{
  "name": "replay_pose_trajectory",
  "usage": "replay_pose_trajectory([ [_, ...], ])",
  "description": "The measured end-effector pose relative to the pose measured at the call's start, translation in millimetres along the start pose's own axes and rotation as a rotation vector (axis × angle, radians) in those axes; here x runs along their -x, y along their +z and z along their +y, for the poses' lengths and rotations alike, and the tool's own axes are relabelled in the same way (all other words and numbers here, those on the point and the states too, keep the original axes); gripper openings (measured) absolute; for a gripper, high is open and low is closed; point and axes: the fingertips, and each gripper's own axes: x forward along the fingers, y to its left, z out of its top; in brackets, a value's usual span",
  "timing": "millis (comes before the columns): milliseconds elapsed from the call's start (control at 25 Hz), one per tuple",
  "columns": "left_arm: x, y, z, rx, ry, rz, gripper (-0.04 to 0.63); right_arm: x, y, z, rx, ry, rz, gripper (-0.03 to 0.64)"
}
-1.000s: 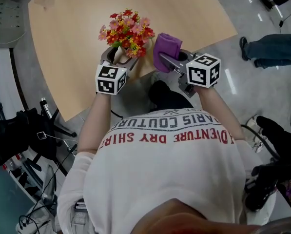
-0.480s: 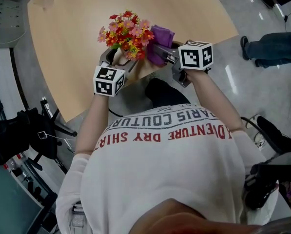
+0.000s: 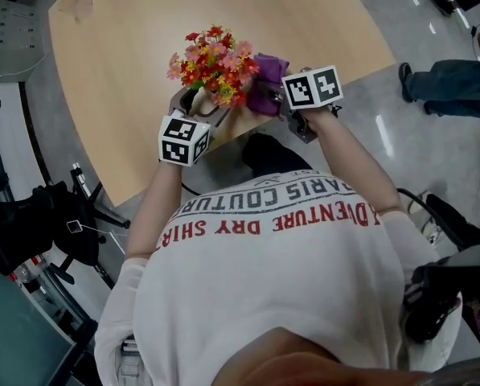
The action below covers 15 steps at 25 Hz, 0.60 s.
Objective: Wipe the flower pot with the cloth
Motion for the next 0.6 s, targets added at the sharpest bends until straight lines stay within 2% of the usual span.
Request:
replay_pose_trajectory([
  [160,1.1,-1.9,3.9,-0.001,-0.025,-0.002,0.365,-9.0,-7.9,-7.3,0.01,-0.045,0.058,0.06],
  [280,-1.3,-1.9,6.2,-0.012,-0.062,0.002,0.365,-7.3,-7.1,-9.8,-0.015,-0.018,0.07,0.06],
  [400,-1.4,-4.4,9.9,-0.046,-0.108,0.024,0.365,-0.6,-1.7,-6.6,0.003,0.011,0.069,0.06],
  [600,1.2,-8.5,18.2,-0.118,-0.208,0.072,0.365,15.0,21.9,13.9,0.01,0.109,0.026,0.06],
])
